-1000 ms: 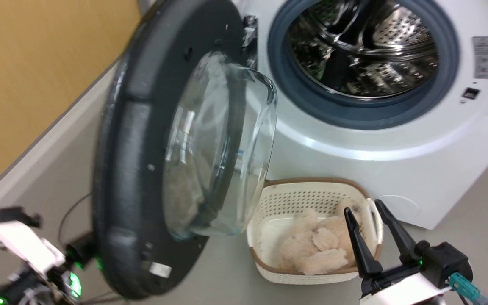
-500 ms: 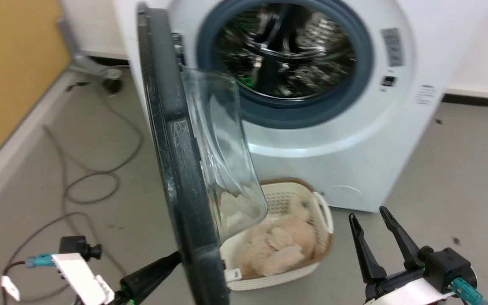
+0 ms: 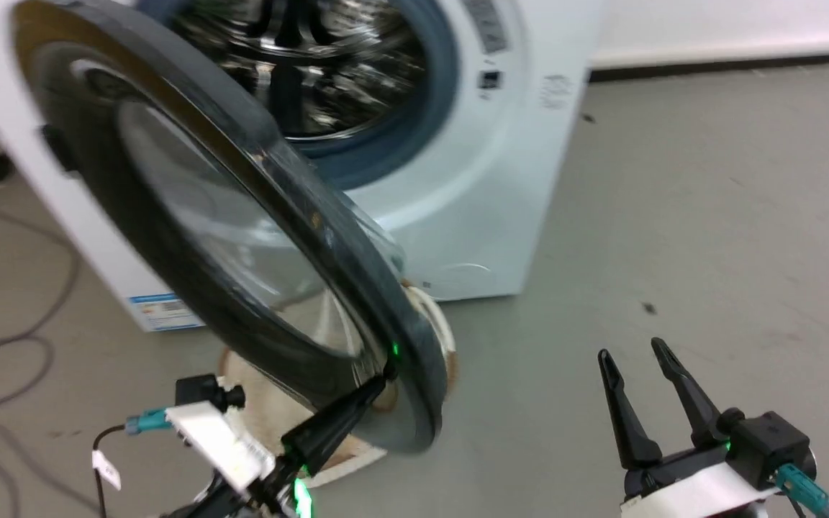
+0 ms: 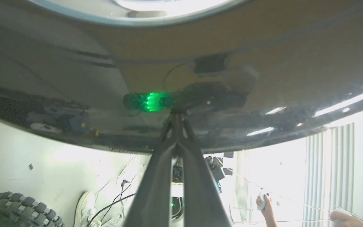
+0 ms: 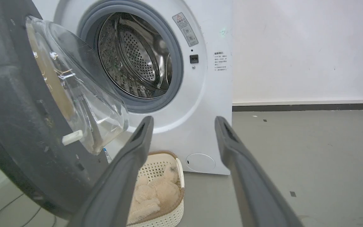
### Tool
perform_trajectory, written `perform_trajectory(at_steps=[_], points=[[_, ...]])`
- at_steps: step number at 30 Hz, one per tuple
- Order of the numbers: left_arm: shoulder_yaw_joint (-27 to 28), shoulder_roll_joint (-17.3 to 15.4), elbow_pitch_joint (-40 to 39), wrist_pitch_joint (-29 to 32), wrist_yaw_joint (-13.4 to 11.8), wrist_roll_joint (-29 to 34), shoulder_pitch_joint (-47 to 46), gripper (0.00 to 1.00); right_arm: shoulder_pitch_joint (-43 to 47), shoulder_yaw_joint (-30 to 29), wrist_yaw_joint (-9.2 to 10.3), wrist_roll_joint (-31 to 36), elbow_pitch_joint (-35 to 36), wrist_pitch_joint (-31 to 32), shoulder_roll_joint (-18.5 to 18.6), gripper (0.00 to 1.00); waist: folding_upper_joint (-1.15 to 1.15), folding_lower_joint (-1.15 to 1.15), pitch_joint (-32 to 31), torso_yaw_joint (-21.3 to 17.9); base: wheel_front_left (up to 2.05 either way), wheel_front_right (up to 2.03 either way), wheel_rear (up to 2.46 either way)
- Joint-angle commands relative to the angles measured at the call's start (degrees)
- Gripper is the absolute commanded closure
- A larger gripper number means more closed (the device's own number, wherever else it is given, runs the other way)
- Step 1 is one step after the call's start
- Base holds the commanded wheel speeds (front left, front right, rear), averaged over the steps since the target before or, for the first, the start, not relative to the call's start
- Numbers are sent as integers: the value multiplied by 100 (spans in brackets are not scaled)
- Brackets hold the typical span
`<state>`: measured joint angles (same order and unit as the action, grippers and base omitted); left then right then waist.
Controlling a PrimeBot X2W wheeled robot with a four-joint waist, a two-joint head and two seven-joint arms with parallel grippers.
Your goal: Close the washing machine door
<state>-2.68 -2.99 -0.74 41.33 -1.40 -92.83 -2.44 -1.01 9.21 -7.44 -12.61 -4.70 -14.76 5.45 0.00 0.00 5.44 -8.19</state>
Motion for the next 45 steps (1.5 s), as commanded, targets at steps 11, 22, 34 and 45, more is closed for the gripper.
perform_trajectory(at_steps=[11,22,34,45], points=[[-302,11,1174,-1918,330,-230,-1405,100,-256,26,-5,-64,80,-24,-177,0,0,0,735,-1355,0,0,0],[-241,11,2300,-3132,699,-311,-2836,100,-298,15,-5,-75,68,-24,-246,0,0,0,948,-1685,0,0,0],[-842,-196,2308,-3090,884,248,-2269,100,-267,-74,-5,-6,37,-24,-255,0,0,0,470,-1104,0,0,0],[-1969,-1585,1507,-3528,888,2569,-1003,100,-20,-196,-5,33,22,-24,-125,0,0,0,-129,-206,0,0,0]])
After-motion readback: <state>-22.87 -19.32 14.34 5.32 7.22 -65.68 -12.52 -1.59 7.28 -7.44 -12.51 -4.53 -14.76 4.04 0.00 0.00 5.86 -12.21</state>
